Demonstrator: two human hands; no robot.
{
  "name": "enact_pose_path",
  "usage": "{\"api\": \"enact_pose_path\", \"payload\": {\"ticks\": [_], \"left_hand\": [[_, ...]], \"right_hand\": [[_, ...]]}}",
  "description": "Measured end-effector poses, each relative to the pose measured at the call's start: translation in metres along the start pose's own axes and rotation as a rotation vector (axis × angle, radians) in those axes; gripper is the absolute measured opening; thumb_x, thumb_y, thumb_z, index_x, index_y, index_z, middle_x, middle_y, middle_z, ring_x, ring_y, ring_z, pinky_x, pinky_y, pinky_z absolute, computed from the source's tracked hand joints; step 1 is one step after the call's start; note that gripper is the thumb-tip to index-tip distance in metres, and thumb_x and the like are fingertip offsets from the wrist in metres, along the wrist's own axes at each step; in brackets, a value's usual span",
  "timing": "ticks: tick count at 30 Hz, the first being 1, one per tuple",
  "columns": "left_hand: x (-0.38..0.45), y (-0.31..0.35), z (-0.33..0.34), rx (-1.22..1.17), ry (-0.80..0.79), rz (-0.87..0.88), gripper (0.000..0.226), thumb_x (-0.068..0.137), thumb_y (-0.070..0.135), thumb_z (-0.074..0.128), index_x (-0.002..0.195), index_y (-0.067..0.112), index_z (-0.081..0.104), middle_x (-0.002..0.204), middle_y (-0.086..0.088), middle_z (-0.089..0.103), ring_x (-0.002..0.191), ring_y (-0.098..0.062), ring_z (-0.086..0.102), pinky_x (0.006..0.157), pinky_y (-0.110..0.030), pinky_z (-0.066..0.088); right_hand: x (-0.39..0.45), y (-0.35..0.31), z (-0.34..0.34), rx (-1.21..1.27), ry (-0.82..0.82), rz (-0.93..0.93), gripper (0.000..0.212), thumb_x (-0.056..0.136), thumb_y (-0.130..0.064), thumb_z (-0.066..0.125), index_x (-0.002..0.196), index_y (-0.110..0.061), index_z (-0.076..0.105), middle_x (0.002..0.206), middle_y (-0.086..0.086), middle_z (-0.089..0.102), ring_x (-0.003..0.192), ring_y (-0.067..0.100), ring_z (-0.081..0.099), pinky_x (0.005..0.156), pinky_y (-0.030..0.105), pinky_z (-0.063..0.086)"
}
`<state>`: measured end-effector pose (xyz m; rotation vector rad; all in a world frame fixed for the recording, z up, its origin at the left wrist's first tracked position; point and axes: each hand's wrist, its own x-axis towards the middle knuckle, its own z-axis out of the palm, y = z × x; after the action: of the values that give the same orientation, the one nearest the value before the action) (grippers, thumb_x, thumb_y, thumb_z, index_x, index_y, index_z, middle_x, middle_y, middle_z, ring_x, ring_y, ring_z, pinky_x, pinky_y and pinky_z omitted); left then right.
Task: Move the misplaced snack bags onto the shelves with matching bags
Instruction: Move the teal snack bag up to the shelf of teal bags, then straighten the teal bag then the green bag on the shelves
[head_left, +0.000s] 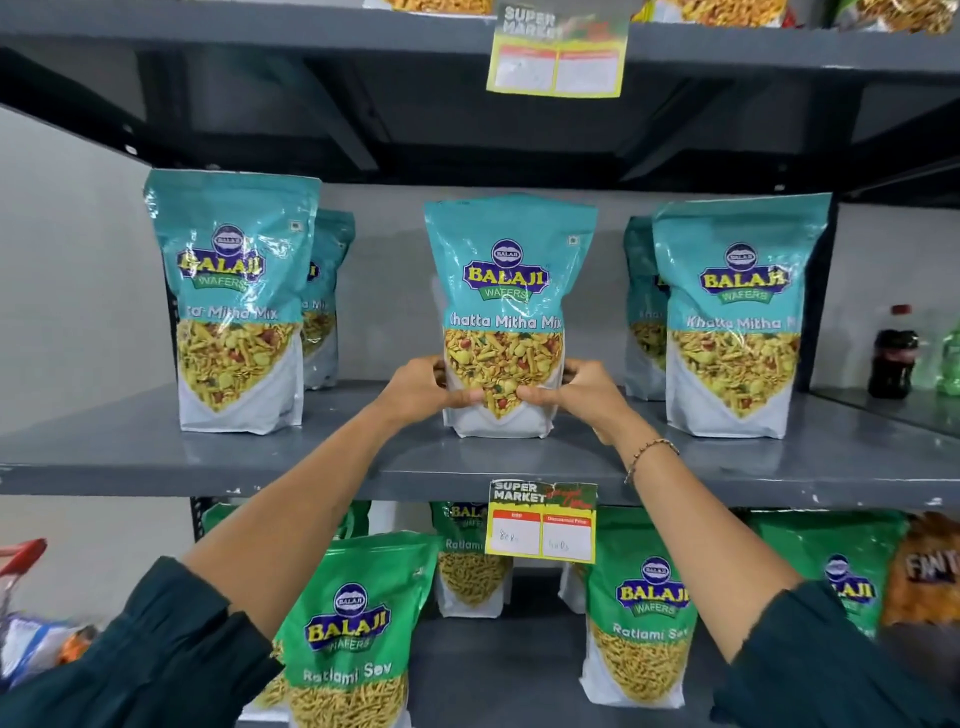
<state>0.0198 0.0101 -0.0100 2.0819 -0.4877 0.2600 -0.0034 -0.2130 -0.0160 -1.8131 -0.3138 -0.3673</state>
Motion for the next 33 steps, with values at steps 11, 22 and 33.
{"api": "enact_pose_path", "payload": {"ticks": [11, 22, 33], "left_hand": [[0.003, -0.002, 0.007, -0.053, 0.009, -0.025, 0.056, 0.064, 0.034, 0.081, 0.111, 0.012, 0.06, 0.113, -0.004, 0.069, 0.104, -0.021, 0.065, 0.097, -0.043, 0.05], [-0.001, -0.003, 0.008, -0.118, -0.046, -0.02, 0.056, 0.071, 0.031, 0.076, 0.119, 0.011, 0.055, 0.118, -0.004, 0.066, 0.11, -0.022, 0.061, 0.101, -0.042, 0.047], [-0.064, 0.03, 0.001, -0.002, 0.441, 0.099, 0.032, 0.088, 0.034, 0.057, 0.109, 0.01, 0.059, 0.102, -0.003, 0.065, 0.091, -0.014, 0.058, 0.079, -0.024, 0.042]], "right_hand": [[0.001, -0.002, 0.001, 0.005, -0.051, 0.009, 0.032, 0.069, -0.017, 0.08, 0.09, -0.027, 0.058, 0.107, 0.001, 0.066, 0.102, 0.019, 0.062, 0.09, 0.033, 0.05], [-0.004, 0.001, 0.003, -0.044, -0.019, 0.01, 0.033, 0.07, -0.025, 0.08, 0.098, -0.021, 0.062, 0.111, 0.004, 0.068, 0.106, 0.02, 0.063, 0.095, 0.036, 0.05], [-0.05, -0.026, 0.02, -0.258, 0.423, -0.116, 0.02, 0.084, -0.023, 0.066, 0.1, -0.012, 0.061, 0.102, 0.007, 0.069, 0.087, 0.016, 0.062, 0.076, 0.026, 0.05]]}}
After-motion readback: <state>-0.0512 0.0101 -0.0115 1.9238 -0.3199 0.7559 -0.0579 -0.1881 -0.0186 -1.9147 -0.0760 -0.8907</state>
